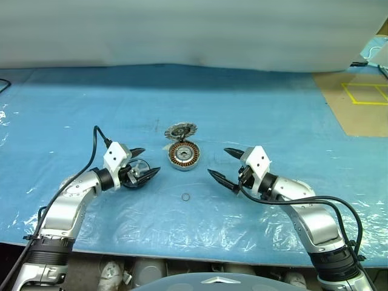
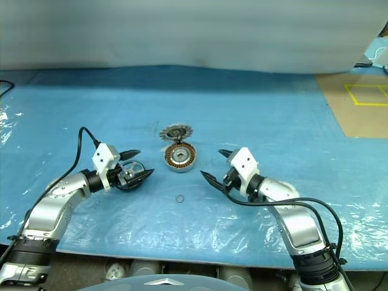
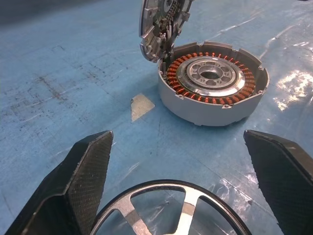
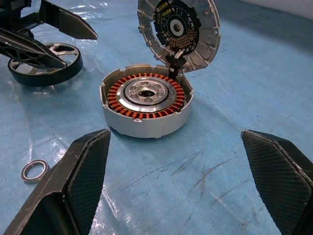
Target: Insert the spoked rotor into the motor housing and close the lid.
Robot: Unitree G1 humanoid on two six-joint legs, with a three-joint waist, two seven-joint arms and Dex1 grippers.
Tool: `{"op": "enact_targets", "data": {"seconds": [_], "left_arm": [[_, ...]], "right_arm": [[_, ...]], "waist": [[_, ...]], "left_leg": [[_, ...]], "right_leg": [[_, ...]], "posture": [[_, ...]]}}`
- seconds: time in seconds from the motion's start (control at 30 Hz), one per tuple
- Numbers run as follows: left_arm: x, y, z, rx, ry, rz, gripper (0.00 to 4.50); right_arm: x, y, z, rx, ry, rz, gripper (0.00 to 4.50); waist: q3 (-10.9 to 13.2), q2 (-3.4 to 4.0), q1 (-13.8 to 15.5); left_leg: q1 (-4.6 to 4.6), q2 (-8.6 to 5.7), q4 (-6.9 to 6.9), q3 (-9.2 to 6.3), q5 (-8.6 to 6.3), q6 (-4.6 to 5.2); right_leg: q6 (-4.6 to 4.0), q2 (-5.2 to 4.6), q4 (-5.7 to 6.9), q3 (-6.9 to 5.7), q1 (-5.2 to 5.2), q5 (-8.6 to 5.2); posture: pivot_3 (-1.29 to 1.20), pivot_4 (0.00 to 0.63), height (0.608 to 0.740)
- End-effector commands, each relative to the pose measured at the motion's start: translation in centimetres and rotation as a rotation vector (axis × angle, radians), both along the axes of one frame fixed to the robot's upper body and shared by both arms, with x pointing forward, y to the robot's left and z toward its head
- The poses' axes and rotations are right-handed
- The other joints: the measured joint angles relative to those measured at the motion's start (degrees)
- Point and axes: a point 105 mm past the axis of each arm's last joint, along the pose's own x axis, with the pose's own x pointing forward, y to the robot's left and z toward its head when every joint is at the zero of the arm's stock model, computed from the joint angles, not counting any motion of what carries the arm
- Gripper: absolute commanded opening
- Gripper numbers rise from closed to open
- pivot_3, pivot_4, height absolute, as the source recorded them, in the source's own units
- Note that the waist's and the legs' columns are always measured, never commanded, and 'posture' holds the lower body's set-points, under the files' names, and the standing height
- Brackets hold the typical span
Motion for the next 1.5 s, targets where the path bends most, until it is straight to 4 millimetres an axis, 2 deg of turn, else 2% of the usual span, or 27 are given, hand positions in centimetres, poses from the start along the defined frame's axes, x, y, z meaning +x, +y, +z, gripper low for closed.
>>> {"op": "enact_targets", "data": {"seconds": [0.03,0.43,0.67,0.77,0.83,0.97,1.13,1.27,1.5], "left_arm": [[0.2,-0.3,0.9,0.006,-0.040,-0.019,4.50],[0.0,-0.9,1.4,0.005,-0.048,-0.036,4.50],[-0.3,-0.9,1.8,0.005,-0.050,-0.032,4.50],[-0.6,-1.1,2.1,0.001,-0.052,-0.034,4.50],[-0.7,-1.5,2.4,-0.007,-0.056,-0.036,4.50],[-0.8,-2.2,2.6,-0.019,-0.057,-0.033,4.50],[-0.7,-2.7,2.8,-0.032,-0.063,-0.027,4.50],[-0.7,-2.7,2.7,-0.037,-0.065,-0.019,4.50],[-0.7,-2.2,2.4,-0.029,-0.084,0.012,4.50]], "right_arm": [[-0.1,0.2,0.6,0.005,-0.027,0.010,4.46],[-0.4,0.0,1.1,0.016,-0.010,0.016,4.46],[0.1,0.5,3.9,-0.002,0.002,0.076,4.46],[0.6,1.0,5.6,-0.090,0.037,0.155,4.46],[0.2,1.6,6.1,-0.203,0.053,0.269,4.46],[0.0,2.5,6.1,-0.452,0.052,0.477,4.46],[-0.2,5.1,6.3,-0.539,0.044,0.706,4.46],[1.2,6.4,5.2,-0.669,-0.006,0.791,4.46],[4.0,8.3,3.9,-0.716,-0.064,0.839,4.46]], "waist": [[0.00,0.00,0.00],[0.00,0.00,0.00],[0.00,0.00,-0.03],[0.01,0.02,-0.11],[0.02,0.02,-0.02],[0.02,0.05,-0.01],[0.02,0.05,-0.09],[0.02,0.04,-0.09],[0.02,0.04,-0.17]], "left_leg": [[0.00,0.00,0.01,0.00,0.00,0.00],[0.00,0.01,0.04,0.00,0.00,0.00],[0.01,0.01,0.12,0.00,0.00,0.00],[0.05,0.02,0.19,-0.01,0.00,0.00],[0.07,0.01,0.30,-0.01,0.00,0.00],[0.10,0.07,0.38,-0.02,0.00,0.00],[0.00,0.09,0.62,-0.01,0.00,0.01],[-0.02,0.11,0.75,0.00,-0.01,0.02],[-0.15,0.12,0.84,0.00,0.00,0.02]], "right_leg": [[0.00,0.00,0.00,0.00,0.00,0.00],[-0.01,0.00,0.03,0.00,0.00,0.01],[-0.05,0.00,0.09,0.01,0.00,0.03],[-0.07,0.00,0.17,0.02,0.01,0.04],[-0.07,0.00,0.30,0.05,0.01,0.04],[-0.09,0.02,0.39,0.03,0.05,0.03],[-0.10,0.01,0.61,0.06,-0.06,0.03],[-0.16,0.01,0.79,0.05,-0.13,0.04],[-0.21,0.01,0.81,0.05,-0.21,0.07]], "posture": [[0.00,0.150,0.740],[0.00,0.150,0.740],[0.00,0.150,0.740],[0.00,0.150,0.740],[0.00,0.150,0.740],[0.00,0.150,0.740],[0.00,0.150,0.740],[0.00,0.150,0.740],[0.00,0.150,0.740]]}}
